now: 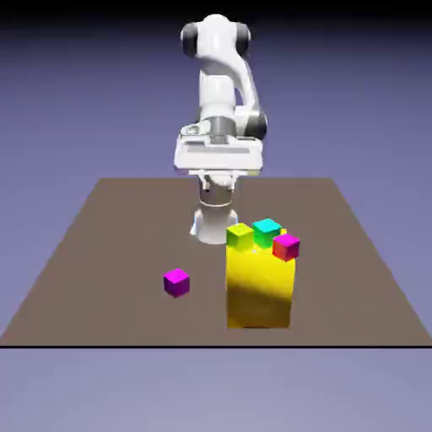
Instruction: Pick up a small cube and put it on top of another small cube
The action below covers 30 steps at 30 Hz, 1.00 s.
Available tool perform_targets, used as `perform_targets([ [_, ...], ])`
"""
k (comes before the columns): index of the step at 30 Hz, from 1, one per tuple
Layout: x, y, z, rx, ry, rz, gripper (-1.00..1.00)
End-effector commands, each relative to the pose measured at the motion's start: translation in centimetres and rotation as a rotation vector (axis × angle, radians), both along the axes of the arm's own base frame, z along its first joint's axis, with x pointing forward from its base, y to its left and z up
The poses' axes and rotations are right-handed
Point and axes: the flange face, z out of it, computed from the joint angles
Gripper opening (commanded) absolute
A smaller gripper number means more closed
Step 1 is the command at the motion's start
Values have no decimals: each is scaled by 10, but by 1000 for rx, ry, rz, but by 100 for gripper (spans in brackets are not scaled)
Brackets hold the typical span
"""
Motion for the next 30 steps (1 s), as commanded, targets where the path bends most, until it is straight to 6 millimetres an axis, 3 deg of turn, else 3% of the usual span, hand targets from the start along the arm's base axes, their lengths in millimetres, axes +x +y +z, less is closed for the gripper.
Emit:
perform_targets([
  [1,3,-10,-17,37,59,-44,0],
  [8,-2,-72,-136,245,466,-383,0],
  [15,-51,-127,-241,371,842,-780,0],
  [17,-52,-127,-242,371,843,-781,0],
  [25,-57,-121,-311,371,843,-781,0],
  [26,-57,-121,-311,371,843,-781,-100],
  [27,-57,-121,-311,371,843,-781,-100],
  [30,-52,-124,-281,372,840,-778,-100],
])
